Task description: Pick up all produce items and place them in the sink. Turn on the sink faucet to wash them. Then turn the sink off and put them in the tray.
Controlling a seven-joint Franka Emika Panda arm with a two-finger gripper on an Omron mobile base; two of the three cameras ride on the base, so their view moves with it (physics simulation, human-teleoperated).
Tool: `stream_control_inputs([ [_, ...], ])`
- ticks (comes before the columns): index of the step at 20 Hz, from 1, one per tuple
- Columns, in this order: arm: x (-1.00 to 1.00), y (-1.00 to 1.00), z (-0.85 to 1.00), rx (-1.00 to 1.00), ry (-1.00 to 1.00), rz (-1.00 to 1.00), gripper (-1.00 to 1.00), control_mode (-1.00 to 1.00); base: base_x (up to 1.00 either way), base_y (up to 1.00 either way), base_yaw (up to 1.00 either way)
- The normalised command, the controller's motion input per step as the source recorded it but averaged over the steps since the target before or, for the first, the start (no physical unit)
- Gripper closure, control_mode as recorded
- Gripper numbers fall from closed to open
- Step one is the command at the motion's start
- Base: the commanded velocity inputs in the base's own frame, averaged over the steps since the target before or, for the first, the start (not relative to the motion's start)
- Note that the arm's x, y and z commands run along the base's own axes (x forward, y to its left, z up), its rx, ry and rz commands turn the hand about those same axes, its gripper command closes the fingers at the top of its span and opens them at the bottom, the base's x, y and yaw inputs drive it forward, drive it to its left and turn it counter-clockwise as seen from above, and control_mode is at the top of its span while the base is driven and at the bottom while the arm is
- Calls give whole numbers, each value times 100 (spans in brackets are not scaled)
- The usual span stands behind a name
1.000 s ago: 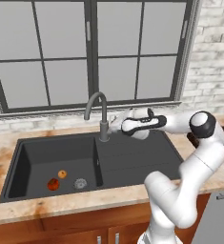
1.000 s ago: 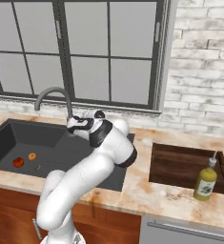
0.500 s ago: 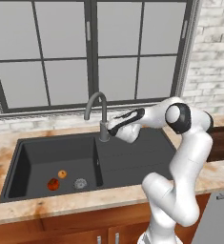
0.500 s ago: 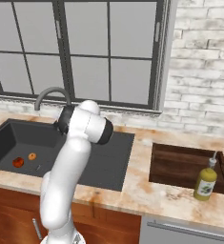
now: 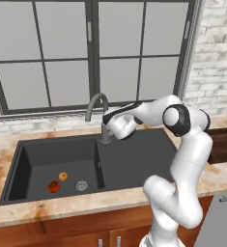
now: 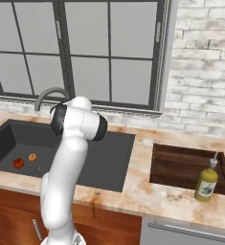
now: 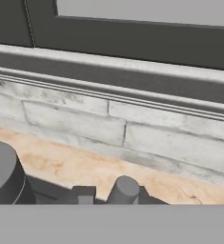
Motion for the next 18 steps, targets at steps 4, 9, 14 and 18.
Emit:
stream_control_inputs([
  [4, 0, -82, -38, 5, 0, -7, 100, -100, 0, 0, 0],
  [9, 0, -90, -42, 8, 0, -7, 100, -100, 0, 0, 0],
  [14, 0, -99, -47, 12, 0, -6, 100, -100, 0, 0, 0],
  [18, 0, -97, -52, 12, 0, -7, 100, -100, 0, 0, 0],
])
